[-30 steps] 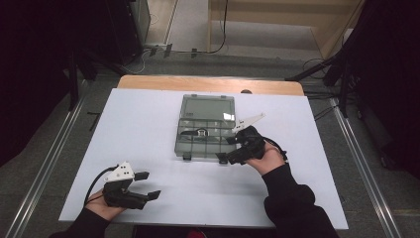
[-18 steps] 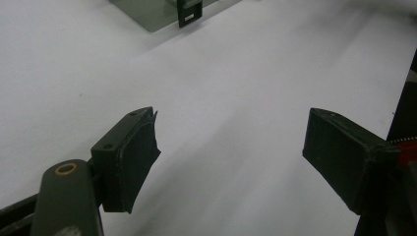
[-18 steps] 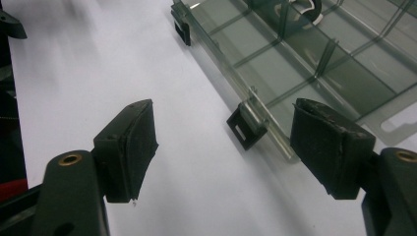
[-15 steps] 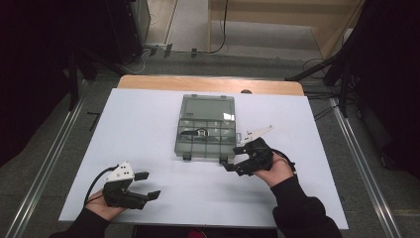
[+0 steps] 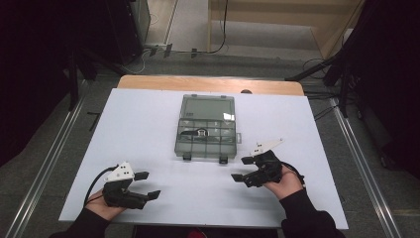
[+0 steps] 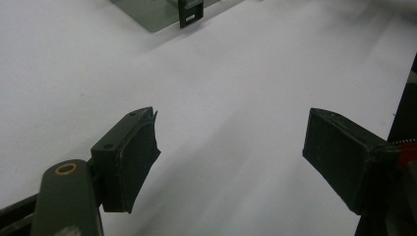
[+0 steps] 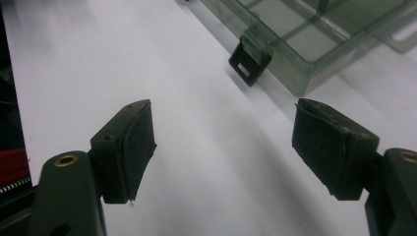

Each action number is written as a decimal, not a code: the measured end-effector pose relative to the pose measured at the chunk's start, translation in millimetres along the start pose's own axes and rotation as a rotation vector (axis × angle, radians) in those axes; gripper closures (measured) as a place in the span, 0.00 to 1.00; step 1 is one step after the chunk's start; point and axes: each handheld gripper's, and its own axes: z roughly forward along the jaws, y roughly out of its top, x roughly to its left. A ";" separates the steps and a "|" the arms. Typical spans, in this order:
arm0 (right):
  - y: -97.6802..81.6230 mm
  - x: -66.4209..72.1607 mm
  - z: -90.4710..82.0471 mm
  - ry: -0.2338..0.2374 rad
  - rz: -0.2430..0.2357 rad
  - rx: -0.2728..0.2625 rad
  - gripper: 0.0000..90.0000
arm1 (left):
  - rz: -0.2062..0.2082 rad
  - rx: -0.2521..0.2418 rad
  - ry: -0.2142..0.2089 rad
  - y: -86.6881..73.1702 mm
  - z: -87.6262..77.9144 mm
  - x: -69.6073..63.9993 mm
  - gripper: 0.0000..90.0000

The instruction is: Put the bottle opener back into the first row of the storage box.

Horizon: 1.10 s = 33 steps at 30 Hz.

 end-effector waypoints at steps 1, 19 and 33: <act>-2.6 -0.1 -0.3 -0.001 0.006 -0.001 0.28 | 0.000 0.001 0.000 0.1 -0.2 0.0 0.23; -41.1 -1.3 -15.7 -0.045 0.046 -0.002 0.28 | 0.004 0.001 0.005 -0.4 -0.5 0.1 0.23; -62.9 -2.8 -29.3 -0.074 0.084 -0.014 0.27 | -0.004 0.012 0.009 -1.4 -0.2 1.4 0.23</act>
